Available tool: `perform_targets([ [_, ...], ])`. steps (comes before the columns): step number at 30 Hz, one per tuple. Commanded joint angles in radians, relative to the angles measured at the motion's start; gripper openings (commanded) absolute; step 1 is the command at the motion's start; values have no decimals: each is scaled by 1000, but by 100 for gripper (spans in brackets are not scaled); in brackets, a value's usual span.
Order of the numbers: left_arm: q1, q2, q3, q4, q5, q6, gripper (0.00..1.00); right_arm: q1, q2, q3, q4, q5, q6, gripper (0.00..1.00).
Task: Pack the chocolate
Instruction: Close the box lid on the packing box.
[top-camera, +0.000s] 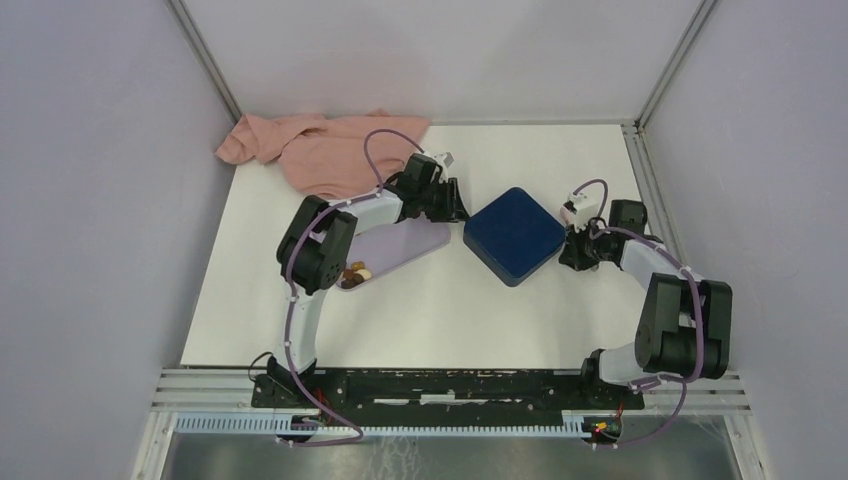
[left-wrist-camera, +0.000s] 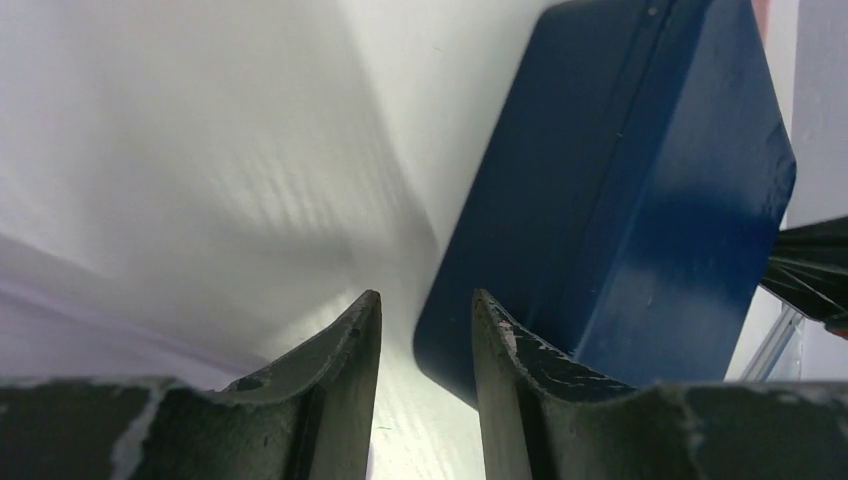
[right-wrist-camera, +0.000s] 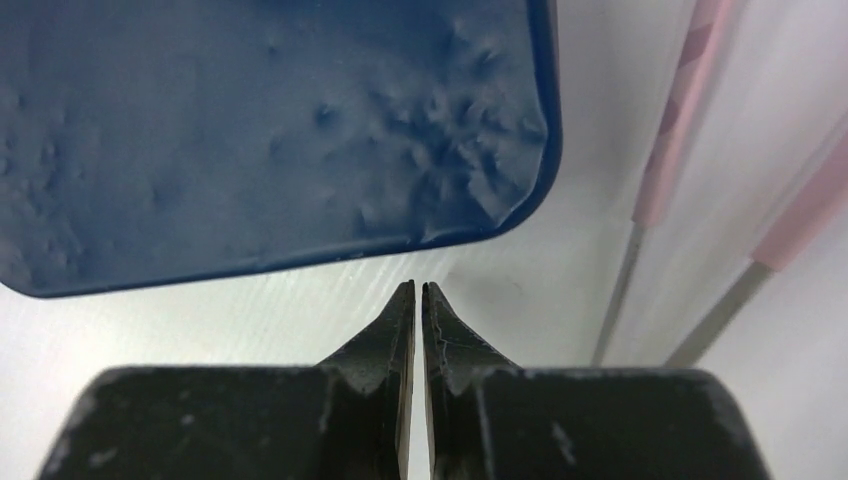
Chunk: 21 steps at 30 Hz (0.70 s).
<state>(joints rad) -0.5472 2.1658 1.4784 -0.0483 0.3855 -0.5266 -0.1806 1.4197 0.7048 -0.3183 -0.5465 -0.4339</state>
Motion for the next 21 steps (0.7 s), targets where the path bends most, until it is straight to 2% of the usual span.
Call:
perform_targets([
  [1, -23, -35, -26, 45, 41, -10, 45, -3, 65, 42, 69, -73, 161, 11],
  [7, -43, -93, -122, 99, 35, -16, 45, -2, 146, 96, 89, -157, 217, 11],
  [13, -67, -213, -255, 137, 22, -31, 45, 25, 205, 191, 61, -179, 180, 11],
  [15, -82, -240, -285, 149, 18, -36, 45, 26, 207, 209, 43, -140, 156, 12],
  [21, -95, -342, -393, 150, -42, -48, 45, 20, 116, 212, 24, 170, 57, 14],
])
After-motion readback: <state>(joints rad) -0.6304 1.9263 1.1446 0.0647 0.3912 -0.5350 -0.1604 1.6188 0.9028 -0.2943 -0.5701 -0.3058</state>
